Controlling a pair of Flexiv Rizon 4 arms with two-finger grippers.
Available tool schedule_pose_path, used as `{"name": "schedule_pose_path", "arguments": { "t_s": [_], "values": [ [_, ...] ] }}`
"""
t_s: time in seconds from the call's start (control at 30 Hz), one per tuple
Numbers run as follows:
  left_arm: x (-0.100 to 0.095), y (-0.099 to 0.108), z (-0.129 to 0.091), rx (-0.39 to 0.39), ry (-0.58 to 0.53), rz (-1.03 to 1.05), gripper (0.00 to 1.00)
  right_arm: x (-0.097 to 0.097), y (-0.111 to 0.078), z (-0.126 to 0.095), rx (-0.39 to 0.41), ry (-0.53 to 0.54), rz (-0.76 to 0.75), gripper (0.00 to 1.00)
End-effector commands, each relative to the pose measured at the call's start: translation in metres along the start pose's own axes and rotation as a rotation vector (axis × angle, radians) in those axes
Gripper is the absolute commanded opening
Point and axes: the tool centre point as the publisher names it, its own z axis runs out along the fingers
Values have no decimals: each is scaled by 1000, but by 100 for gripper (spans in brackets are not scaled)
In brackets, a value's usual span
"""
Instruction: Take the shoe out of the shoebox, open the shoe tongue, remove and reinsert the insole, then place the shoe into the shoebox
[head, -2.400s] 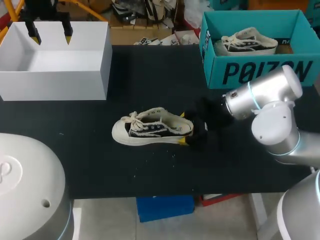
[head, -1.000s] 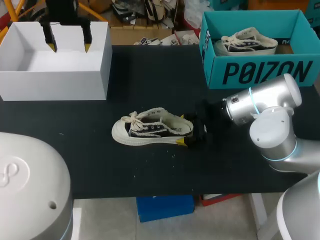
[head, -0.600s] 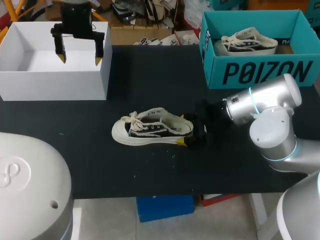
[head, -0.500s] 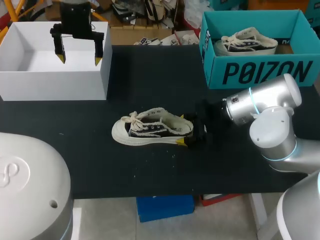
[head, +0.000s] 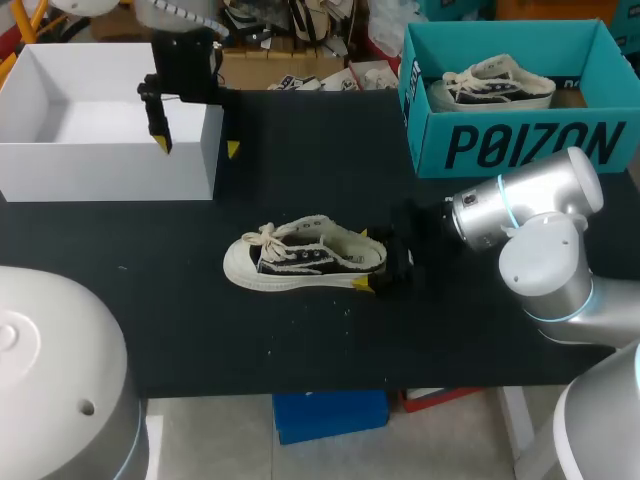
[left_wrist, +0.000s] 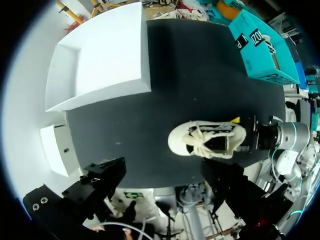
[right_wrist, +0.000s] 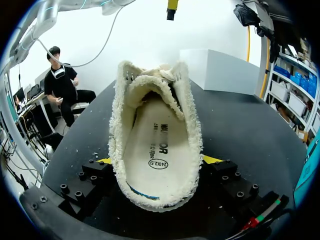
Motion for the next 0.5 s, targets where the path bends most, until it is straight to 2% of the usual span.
{"name": "schedule_pose_path", "arguments": {
  "t_s": [0.03,0.3,0.5],
  "values": [
    [26,-6,16,-28,-17,-6,100,2,-3,4,2,-2,1,0],
    [65,2,35,-93,-59,-13,100,2,-3,4,2,-2,1,0],
    [84,10,48,-140,-112,-63,100,2,-3,4,2,-2,1,0]
  ]
}}
